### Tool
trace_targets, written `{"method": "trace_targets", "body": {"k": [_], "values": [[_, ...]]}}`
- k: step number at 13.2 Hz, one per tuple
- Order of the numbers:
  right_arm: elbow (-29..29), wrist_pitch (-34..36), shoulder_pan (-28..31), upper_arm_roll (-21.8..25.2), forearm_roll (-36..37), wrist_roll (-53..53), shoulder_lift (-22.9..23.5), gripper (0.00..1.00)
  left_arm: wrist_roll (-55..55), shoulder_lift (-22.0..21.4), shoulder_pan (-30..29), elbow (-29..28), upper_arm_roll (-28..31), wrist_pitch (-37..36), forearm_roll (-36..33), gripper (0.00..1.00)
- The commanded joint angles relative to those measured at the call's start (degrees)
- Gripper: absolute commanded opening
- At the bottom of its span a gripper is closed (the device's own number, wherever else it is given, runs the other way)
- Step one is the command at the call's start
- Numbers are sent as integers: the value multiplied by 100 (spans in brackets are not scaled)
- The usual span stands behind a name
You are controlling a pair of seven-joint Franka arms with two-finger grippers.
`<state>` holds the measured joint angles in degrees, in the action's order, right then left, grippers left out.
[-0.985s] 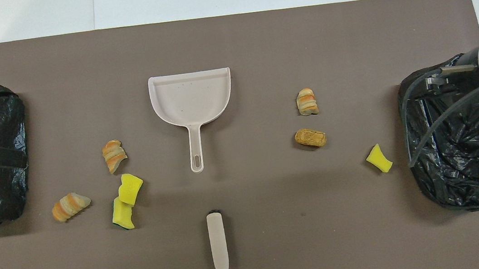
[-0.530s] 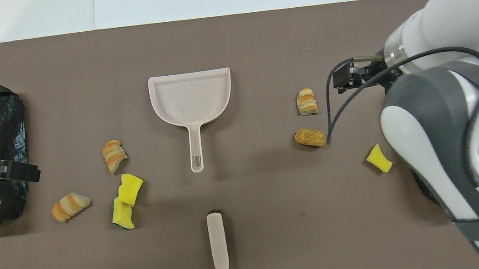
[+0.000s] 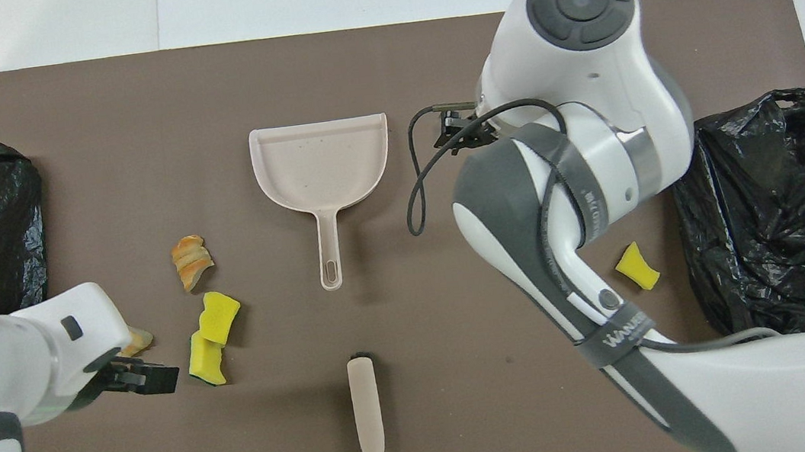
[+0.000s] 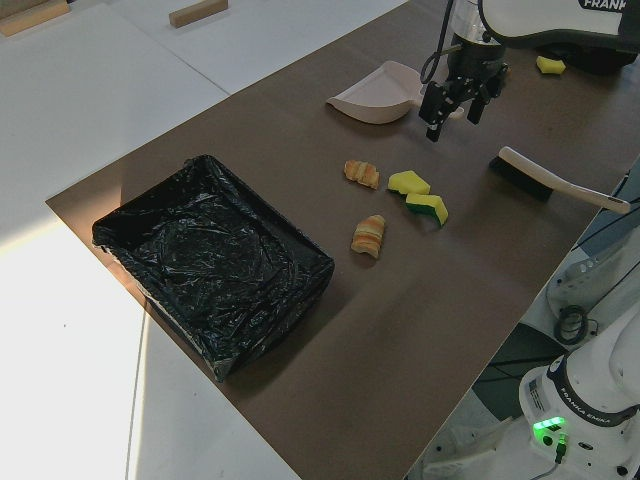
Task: Sweep and dump trash in bin
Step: 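Reach the right gripper to the dustpan handle and grasp it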
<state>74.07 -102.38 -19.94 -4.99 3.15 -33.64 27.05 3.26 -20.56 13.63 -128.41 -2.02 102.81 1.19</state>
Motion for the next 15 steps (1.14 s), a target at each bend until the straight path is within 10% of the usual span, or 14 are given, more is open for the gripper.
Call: {"method": "trace_targets", "body": {"k": [1, 15], "values": [[-848, -19, -141, -176, 2, -458, 808, 100, -797, -334, 805, -483, 79, 257, -40, 100], [-754, -1416, -1653, -116, 396, -1338, 1839, 100, -5212, -229, 4692, -2812, 61, 3438, -5, 100]]}}
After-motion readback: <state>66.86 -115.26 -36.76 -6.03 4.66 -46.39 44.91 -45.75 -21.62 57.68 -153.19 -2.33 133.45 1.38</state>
